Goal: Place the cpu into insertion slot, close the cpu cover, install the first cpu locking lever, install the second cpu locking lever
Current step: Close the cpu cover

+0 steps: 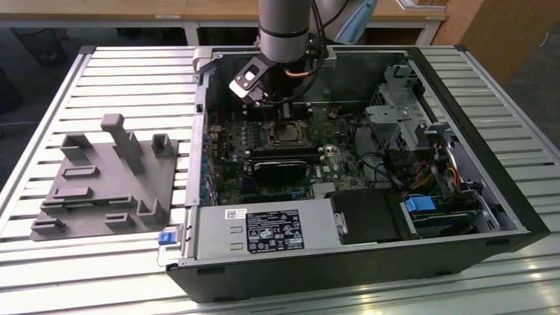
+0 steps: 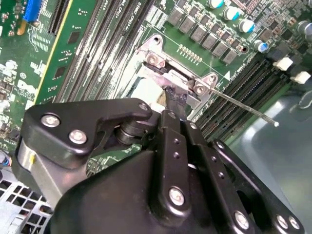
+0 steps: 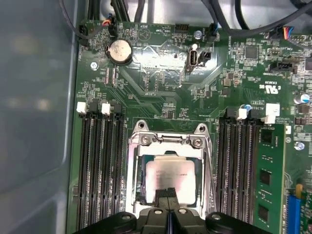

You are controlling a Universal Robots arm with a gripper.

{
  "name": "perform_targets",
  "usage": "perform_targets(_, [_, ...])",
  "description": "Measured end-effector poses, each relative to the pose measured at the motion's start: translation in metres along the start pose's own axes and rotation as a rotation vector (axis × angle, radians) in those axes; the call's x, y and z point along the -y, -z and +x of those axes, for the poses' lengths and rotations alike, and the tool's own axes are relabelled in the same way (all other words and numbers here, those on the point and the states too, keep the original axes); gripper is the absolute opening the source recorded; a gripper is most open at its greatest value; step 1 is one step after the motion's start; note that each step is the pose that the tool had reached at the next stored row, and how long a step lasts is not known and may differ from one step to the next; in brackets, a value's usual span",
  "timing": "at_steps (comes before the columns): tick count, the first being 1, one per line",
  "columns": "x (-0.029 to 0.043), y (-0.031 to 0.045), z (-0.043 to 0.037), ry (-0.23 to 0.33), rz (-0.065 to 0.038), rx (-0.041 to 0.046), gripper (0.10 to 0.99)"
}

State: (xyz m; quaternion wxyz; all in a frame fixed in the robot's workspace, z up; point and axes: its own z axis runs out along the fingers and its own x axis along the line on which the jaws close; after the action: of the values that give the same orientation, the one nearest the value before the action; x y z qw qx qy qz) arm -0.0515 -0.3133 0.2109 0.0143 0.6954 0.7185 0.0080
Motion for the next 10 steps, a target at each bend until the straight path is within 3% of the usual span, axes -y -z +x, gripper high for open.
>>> perform_targets(5, [0.0075, 0.0000, 0.0003, 0.000, -0.002, -0.0001, 0.106])
perform_targets(10, [0.0092, -0.0021, 0.0003, 0.000, -0.002, 0.0001, 0.106])
